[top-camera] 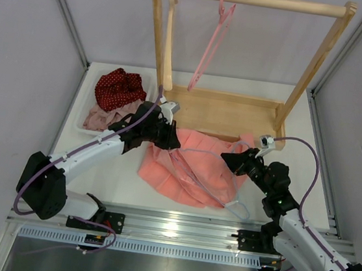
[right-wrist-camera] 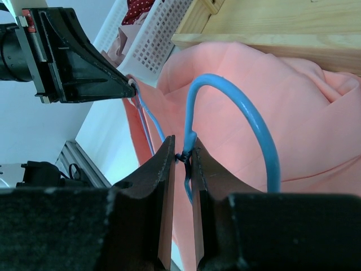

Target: Place the skirt on the hanger

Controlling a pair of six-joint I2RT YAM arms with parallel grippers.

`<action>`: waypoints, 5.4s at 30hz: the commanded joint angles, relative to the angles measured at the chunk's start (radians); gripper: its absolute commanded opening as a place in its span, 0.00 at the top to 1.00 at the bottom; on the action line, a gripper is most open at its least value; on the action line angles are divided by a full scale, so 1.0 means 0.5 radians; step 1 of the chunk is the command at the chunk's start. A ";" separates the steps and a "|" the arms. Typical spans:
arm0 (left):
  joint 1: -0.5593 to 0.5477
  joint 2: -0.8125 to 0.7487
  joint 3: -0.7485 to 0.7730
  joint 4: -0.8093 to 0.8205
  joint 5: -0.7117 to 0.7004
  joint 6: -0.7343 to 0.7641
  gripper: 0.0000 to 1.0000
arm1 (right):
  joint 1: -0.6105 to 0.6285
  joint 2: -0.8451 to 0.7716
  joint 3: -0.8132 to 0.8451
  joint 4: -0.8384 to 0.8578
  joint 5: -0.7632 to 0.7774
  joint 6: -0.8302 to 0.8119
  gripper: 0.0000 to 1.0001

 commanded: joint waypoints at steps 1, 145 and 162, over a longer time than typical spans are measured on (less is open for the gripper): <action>-0.023 -0.010 0.089 0.033 0.002 0.062 0.80 | -0.017 -0.059 -0.006 0.168 -0.051 0.048 1.00; -0.323 -0.197 0.313 0.229 0.812 0.406 1.00 | 0.256 0.358 0.871 -0.295 -0.364 -0.357 1.00; -0.446 -0.206 0.420 0.339 0.324 0.292 1.00 | 0.283 0.309 1.000 -0.657 0.243 -0.394 0.34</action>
